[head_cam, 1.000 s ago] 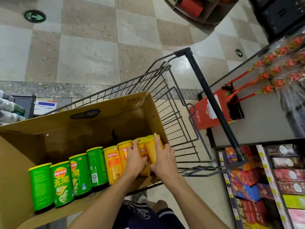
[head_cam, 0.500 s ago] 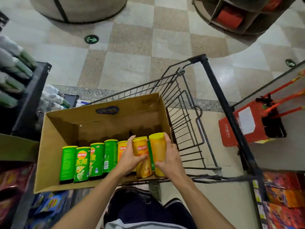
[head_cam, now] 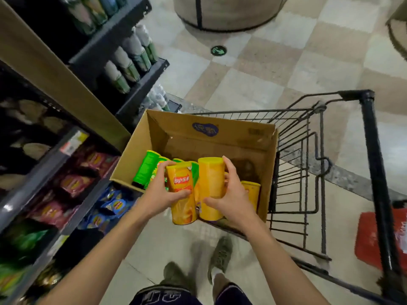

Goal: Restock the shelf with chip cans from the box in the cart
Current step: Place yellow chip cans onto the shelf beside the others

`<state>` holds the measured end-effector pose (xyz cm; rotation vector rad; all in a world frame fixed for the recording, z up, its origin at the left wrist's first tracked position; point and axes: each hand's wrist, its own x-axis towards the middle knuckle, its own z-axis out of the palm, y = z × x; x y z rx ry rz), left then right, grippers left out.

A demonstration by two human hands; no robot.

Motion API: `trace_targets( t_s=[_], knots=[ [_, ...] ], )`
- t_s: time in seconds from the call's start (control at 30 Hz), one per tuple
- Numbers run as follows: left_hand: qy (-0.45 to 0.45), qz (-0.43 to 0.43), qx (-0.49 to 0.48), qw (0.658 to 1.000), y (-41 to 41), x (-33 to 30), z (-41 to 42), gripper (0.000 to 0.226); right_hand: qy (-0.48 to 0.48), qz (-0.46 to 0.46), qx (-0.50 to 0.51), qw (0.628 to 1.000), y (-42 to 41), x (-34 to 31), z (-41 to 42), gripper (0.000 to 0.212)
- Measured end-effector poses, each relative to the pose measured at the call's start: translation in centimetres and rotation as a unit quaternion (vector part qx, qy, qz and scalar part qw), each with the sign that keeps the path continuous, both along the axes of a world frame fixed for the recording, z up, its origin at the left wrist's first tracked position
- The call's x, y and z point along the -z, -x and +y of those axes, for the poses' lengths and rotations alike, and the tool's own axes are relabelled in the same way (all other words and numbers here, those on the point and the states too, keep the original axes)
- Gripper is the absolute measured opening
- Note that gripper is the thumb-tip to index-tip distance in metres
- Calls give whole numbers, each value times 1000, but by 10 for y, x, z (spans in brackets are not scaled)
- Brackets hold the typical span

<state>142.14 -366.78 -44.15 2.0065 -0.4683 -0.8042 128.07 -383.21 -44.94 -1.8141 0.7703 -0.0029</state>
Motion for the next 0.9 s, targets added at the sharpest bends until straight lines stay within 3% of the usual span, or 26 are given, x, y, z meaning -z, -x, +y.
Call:
trace_targets(
  t_s=[0.33,0.57,0.9],
  knots=[
    [18,-65,-180,981,25,-66,184,89,-3,-69,-225,972,-58,-47,140,122],
    [5,-128,-297,946,89,-115,361,93,-21,-131,-375,918,-55,-84,308,124],
    [11,-212,-430,878,191,-164,560,106,10,-226,-494,839,-23,-150,518,121]
  ],
)
